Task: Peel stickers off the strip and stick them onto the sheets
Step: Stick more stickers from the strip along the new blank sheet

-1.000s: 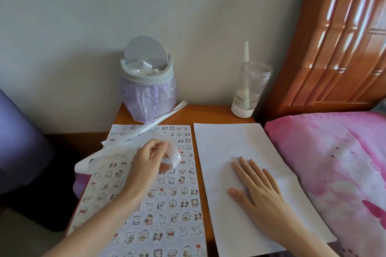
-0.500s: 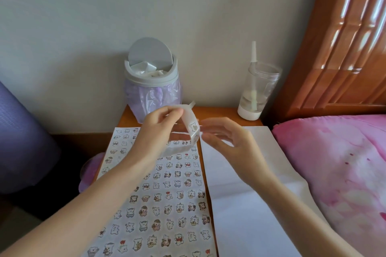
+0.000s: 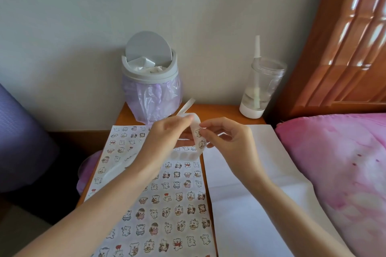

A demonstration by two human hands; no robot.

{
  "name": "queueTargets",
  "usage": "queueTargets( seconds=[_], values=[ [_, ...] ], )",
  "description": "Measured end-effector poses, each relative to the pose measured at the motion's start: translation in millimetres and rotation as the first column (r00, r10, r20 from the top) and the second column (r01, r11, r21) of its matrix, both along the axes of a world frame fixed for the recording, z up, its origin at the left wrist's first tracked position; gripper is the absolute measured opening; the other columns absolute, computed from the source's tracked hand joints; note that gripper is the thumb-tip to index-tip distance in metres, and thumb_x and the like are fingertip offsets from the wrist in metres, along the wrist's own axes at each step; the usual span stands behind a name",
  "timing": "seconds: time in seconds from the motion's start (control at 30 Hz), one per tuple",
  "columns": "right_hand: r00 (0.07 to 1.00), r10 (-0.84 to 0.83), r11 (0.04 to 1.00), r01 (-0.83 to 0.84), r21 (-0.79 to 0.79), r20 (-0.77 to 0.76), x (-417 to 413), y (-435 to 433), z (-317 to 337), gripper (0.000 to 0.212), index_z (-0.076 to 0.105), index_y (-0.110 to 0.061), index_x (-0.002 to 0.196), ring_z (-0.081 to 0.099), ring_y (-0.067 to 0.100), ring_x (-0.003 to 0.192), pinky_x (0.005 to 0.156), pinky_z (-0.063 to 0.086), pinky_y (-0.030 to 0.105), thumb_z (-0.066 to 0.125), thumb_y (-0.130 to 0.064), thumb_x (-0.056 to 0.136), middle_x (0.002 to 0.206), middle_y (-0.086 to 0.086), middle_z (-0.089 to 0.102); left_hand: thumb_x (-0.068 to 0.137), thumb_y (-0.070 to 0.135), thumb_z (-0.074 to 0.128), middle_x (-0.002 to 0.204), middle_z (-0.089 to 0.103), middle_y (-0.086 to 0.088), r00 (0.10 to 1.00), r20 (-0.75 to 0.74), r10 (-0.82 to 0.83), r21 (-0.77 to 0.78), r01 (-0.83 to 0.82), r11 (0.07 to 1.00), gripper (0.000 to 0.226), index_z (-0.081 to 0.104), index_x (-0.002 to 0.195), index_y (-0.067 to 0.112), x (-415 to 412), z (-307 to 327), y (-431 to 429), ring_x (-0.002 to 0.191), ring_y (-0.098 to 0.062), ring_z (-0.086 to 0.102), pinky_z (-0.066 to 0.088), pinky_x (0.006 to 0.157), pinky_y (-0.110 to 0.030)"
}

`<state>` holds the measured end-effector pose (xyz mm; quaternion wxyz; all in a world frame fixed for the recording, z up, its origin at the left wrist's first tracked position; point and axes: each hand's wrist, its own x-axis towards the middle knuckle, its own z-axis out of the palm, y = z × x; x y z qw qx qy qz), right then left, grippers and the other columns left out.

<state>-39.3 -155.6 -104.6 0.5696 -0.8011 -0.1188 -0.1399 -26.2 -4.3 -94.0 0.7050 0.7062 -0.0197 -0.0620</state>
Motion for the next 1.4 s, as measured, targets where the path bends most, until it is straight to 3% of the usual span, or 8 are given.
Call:
queueTargets(
  seconds=[0.43, 0.53, 0.73, 0.83, 0.97, 1.07, 1.23, 1.4],
  values=[
    [0.983, -0.029, 0.97, 0.071, -0.233, 0.179, 9.4, -3.6, -13.7, 0.009, 0.07, -0.018, 0.088, 0.063, 0.004, 0.077, 0.065, 0.052, 0.016, 0.069, -0.01, 0.083, 0.079, -0.013, 0.068, 0.087, 0.024, 0.063, 0.08, 0.076, 0.0, 0.998, 0.039, 0.054, 0.102, -0.058, 0.993, 0.012, 0.075, 0.086, 0.019, 5.7, -11.1, -0.3, 0.079, -0.011, 0.072, 0.054, 0.08, -0.025],
    [0.969, -0.038, 0.933, 0.121, -0.339, 0.243, 12.4, -4.5, -17.0, 0.006, 0.069, -0.021, 0.087, 0.06, 0.008, 0.079, 0.064, 0.053, 0.021, 0.069, -0.016, 0.084, 0.088, -0.01, 0.064, 0.087, 0.023, 0.063, 0.08, 0.076, -0.001, 0.998, 0.022, 0.062, 0.112, -0.064, 0.992, 0.014, 0.074, 0.088, 0.016, 8.1, -14.2, -0.7, 0.074, -0.01, 0.073, 0.055, 0.068, -0.017],
    [0.998, -0.036, 0.978, 0.045, -0.202, 0.051, 22.7, -9.9, -8.0, 0.014, 0.062, -0.031, 0.082, 0.058, 0.006, 0.078, 0.065, 0.047, 0.017, 0.066, -0.018, 0.086, 0.087, -0.012, 0.065, 0.091, 0.024, 0.058, 0.078, 0.073, 0.002, 0.991, 0.059, 0.118, 0.192, -0.127, 0.973, 0.016, 0.071, 0.092, 0.013, 21.2, -21.9, 1.0, 0.062, -0.001, 0.069, 0.049, 0.054, -0.007],
    [0.985, -0.073, 0.994, 0.059, -0.089, -0.156, 46.4, -24.5, 2.7, 0.003, 0.067, -0.02, 0.082, 0.059, 0.003, 0.066, 0.058, 0.048, 0.015, 0.069, -0.022, 0.084, 0.074, -0.009, 0.067, 0.093, 0.025, 0.055, 0.081, 0.074, 0.001, 0.986, 0.079, 0.144, 0.241, -0.159, 0.957, 0.018, 0.07, 0.095, 0.015, 28.1, -27.8, 4.1, 0.065, -0.009, 0.071, 0.056, 0.064, -0.017],
    [0.913, -0.1, 0.984, 0.033, -0.174, -0.395, 82.1, -40.7, 0.3, 0.012, 0.07, -0.017, 0.087, 0.054, 0.016, 0.071, 0.064, 0.046, 0.024, 0.067, -0.029, 0.085, 0.08, 0.002, 0.064, 0.094, 0.026, 0.053, 0.08, 0.073, 0.001, 0.991, 0.049, 0.128, 0.258, -0.136, 0.956, 0.019, 0.068, 0.094, 0.015, 30.2, -36.4, 1.5, 0.065, -0.009, 0.07, 0.056, 0.066, -0.02],
    [0.901, -0.092, 0.978, 0.001, -0.208, -0.425, 96.6, -41.5, -5.6, 0.012, 0.072, -0.017, 0.09, 0.051, 0.019, 0.072, 0.067, 0.045, 0.025, 0.066, -0.028, 0.086, 0.085, 0.007, 0.066, 0.094, 0.028, 0.051, 0.083, 0.073, -0.001, 0.993, 0.015, 0.119, 0.234, -0.119, 0.965, 0.021, 0.067, 0.096, 0.015, 31.3, -37.9, -2.0, 0.066, -0.003, 0.068, 0.053, 0.063, -0.013],
    [0.884, -0.043, 0.972, -0.07, -0.222, -0.465, 102.2, -36.8, -12.1, 0.012, 0.072, -0.008, 0.091, 0.053, 0.012, 0.064, 0.052, 0.042, 0.019, 0.066, -0.018, 0.087, 0.086, 0.007, 0.067, 0.093, 0.037, 0.048, 0.091, 0.075, -0.001, 0.991, -0.132, 0.02, 0.129, -0.003, 0.992, 0.025, 0.063, 0.106, 0.021, 34.4, -42.2, -6.9, 0.087, -0.018, 0.071, 0.055, 0.086, -0.041],
    [0.882, -0.053, 0.969, -0.067, -0.236, -0.468, 104.6, -35.2, -22.8, 0.009, 0.073, -0.012, 0.084, 0.048, 0.006, 0.052, 0.045, 0.037, 0.014, 0.068, -0.019, 0.085, 0.074, 0.001, 0.066, 0.099, 0.017, 0.04, 0.096, 0.073, -0.019, 0.971, -0.235, -0.049, -0.099, 0.026, 0.995, 0.027, 0.056, 0.112, 0.0, 32.4, -40.5, -10.4, 0.084, -0.026, 0.072, 0.059, 0.063, -0.027]
  ],
)
